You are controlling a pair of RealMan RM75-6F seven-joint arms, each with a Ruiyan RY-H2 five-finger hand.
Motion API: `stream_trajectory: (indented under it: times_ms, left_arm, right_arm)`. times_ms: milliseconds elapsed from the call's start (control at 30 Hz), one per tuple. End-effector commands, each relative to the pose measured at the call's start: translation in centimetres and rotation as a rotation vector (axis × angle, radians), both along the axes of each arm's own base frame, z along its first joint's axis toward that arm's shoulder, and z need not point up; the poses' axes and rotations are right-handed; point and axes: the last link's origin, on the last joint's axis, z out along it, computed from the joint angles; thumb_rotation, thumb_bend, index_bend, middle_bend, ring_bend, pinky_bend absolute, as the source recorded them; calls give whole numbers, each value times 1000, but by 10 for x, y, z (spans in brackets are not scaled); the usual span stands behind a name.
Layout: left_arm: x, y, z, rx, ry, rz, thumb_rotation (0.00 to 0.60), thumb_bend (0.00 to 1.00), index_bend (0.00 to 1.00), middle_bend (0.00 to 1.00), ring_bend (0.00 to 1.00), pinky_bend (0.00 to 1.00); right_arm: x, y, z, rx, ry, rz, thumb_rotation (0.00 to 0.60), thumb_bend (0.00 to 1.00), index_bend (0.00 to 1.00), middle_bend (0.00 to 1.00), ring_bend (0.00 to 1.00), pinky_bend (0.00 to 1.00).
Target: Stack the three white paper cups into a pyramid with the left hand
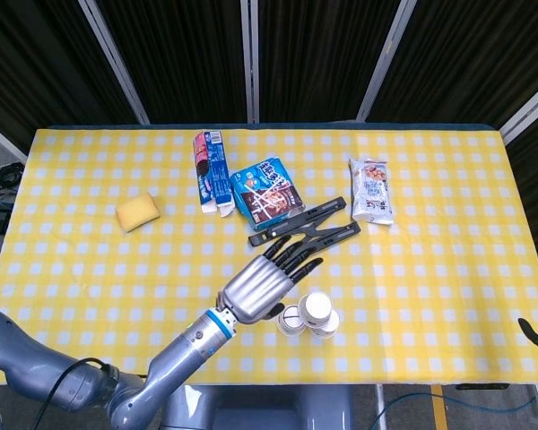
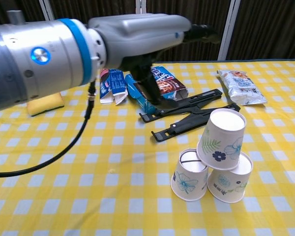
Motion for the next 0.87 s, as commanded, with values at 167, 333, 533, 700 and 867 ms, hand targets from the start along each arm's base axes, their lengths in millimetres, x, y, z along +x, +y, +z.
stream_trajectory:
  times_ms: [167, 333, 533, 700, 867]
  left_arm:
    - [-81, -5, 38, 182, 14, 112, 600, 279, 0, 0, 0, 0]
    - [-140, -20, 57, 285, 28, 192, 600, 274, 0, 0, 0, 0]
    - [-198, -42, 76, 393, 45, 286, 600, 265, 0, 0, 0, 0]
    - [-232, -67, 86, 432, 25, 348, 600, 262, 0, 0, 0, 0]
    - [-263, -92, 86, 450, 41, 408, 600, 262, 0, 0, 0, 0]
  right_arm:
    - [2, -1, -9, 30, 22, -1, 600, 89, 0, 0, 0, 0]
    - [6, -2, -21, 66, 52, 6, 600, 90, 0, 0, 0, 0]
    - [11, -2, -33, 98, 80, 22, 600, 89, 0, 0, 0, 0]
    - [15, -1, -41, 113, 98, 36, 600, 89, 0, 0, 0, 0]
    - [16, 0, -43, 112, 105, 43, 600, 89, 0, 0, 0, 0]
